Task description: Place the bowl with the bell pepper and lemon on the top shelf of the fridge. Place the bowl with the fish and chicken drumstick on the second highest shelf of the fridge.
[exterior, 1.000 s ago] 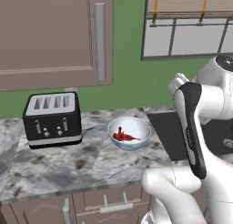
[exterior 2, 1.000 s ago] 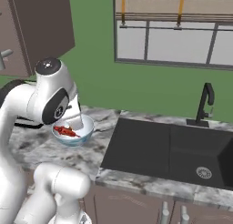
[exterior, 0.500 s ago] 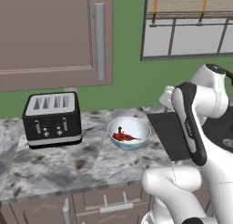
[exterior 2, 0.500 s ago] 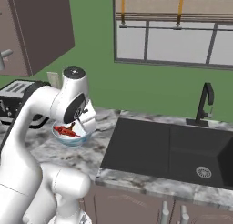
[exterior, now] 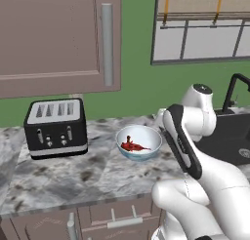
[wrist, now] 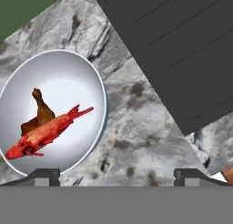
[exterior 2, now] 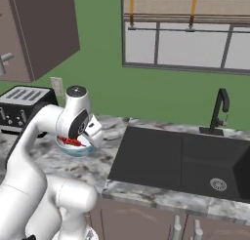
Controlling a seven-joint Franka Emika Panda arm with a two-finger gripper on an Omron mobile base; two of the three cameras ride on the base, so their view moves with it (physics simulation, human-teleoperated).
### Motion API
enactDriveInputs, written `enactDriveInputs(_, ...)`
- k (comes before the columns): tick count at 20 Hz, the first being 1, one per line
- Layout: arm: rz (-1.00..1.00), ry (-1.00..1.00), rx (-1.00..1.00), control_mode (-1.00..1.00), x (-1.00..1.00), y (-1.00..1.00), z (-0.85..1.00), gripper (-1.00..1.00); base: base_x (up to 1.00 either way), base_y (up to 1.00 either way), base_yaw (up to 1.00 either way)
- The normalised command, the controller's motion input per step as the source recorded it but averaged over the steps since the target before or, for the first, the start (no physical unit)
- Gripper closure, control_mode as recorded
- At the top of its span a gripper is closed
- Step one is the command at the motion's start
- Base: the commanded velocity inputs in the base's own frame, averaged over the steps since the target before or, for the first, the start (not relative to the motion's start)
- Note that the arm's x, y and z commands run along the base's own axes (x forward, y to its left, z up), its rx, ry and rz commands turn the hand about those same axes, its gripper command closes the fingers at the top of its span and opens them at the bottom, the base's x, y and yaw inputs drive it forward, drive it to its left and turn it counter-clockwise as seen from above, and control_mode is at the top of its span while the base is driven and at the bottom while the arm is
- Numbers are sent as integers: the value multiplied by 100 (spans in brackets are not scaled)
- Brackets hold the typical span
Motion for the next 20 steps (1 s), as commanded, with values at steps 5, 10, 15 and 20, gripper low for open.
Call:
enactDriveInputs(5, 10, 0, -8, -100, 22, 0, -52, -100, 0, 0, 0)
enactDriveInputs(10, 7, 0, -1, -100, 25, 0, -50, -100, 0, 0, 0)
enactDriveInputs(15, 3, 0, 0, -100, 36, 5, -33, -100, 0, 0, 0)
enactDriveInputs(20, 0, 0, 0, -100, 45, 15, -17, -100, 0, 0, 0)
